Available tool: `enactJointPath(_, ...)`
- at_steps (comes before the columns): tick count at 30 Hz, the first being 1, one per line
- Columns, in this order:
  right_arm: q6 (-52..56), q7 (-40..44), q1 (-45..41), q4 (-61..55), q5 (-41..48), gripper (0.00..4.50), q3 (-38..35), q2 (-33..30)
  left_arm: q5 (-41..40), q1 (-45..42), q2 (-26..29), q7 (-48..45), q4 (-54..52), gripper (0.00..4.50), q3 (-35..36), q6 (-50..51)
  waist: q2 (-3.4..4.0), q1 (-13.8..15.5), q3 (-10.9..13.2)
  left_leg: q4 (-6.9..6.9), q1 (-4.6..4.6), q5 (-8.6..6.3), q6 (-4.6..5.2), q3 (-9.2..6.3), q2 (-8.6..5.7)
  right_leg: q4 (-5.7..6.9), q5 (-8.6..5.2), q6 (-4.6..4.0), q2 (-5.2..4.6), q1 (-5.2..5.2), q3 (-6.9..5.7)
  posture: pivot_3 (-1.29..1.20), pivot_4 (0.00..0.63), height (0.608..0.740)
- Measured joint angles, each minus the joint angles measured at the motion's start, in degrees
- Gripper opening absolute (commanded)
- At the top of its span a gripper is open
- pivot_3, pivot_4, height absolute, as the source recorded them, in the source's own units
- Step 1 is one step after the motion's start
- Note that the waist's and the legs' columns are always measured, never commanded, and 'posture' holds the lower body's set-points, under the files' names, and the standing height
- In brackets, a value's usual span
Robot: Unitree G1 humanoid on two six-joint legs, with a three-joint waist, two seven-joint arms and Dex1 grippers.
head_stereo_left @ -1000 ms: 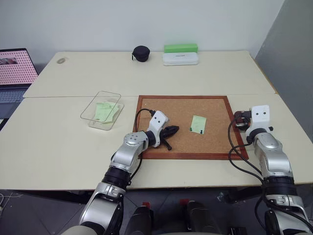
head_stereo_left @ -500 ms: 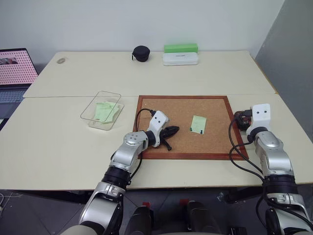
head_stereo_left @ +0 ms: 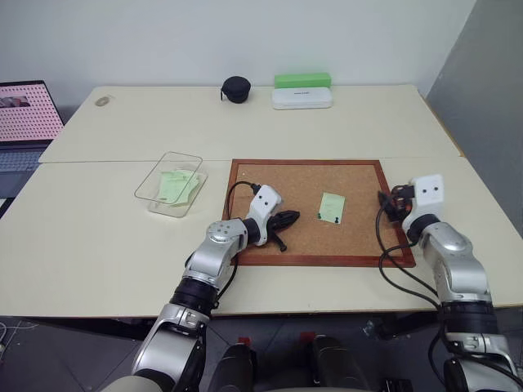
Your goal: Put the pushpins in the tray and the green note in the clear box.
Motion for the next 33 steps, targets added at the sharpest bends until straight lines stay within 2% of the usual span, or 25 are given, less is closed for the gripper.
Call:
enactJointPath(2,2.4,4.0,2.4,-4.7,4.0,3.54,1.4,0.7,0.0,0.0,0.0,0.0,-0.1,0.0,0.0,0.2,0.0,0.0,0.0,0.0,0.0,0.0,0.0,-0.01,0.0,0.0,0.0,0.0,-0.01,0.0,-0.01,0.0,0.15,0.74)
enactJointPath(6,4.6,7.1,3.6,-9.4,6.5,3.54,3.8,0.8,0.0,0.0,0.0,0.0,-0.1,0.0,0.0,0.2,0.0,0.0,0.0,0.01,0.0,0.0,0.0,-0.01,0.0,-0.02,-0.01,0.01,-0.01,0.0,-0.02,0.0,0.15,0.74)
enactJointPath(11,4.7,8.0,4.2,-9.5,3.8,3.54,9.3,0.7,0.2,0.0,-0.1,0.0,0.1,0.0,-0.1,-0.5,0.0,0.0,0.0,0.0,0.0,0.0,0.0,-0.02,-0.01,-0.03,-0.01,0.01,-0.01,0.0,-0.03,0.0,0.15,0.74)
enactJointPath(17,3.0,8.4,4.2,-7.7,1.8,3.54,11.1,0.6,0.4,0.0,0.0,-0.1,0.1,0.0,-0.1,-0.7,0.0,0.1,0.0,0.0,0.0,0.0,0.0,-0.02,0.0,-0.04,-0.01,0.01,-0.01,0.0,-0.04,0.0,0.15,0.74)
enactJointPath(18,2.7,8.4,4.2,-6.8,1.3,3.18,11.4,0.7,0.4,0.0,0.0,-0.1,0.1,0.0,-0.1,-0.7,0.0,0.1,0.0,0.0,0.0,0.0,0.0,-0.02,0.0,-0.04,-0.01,0.01,-0.01,0.0,-0.04,0.0,0.15,0.74)
enactJointPath(19,1.9,8.3,4.1,-6.0,1.1,3.09,11.4,0.7,0.4,0.0,0.0,-0.1,0.1,0.0,-0.1,-0.7,0.0,0.1,0.0,0.01,0.0,0.0,0.0,-0.01,-0.01,-0.04,-0.01,0.01,-0.01,0.0,-0.03,0.0,0.15,0.74)
enactJointPath(27,0.4,8.3,3.9,-4.7,0.7,1.46,11.4,0.7,0.4,0.0,0.2,-0.1,0.1,0.0,-0.1,-0.7,-0.01,0.0,0.0,0.0,0.0,0.0,0.0,-0.02,0.01,-0.04,-0.01,0.01,0.0,0.0,-0.03,0.0,0.15,0.74)
enactJointPath(33,0.2,8.3,3.9,-4.5,0.7,0.42,11.4,0.9,0.4,0.0,0.2,-0.1,0.1,0.0,-0.1,-0.7,-0.01,0.0,0.0,0.0,0.0,0.0,0.0,-0.02,0.0,-0.04,-0.01,0.01,0.0,0.0,-0.03,0.0,0.15,0.74)
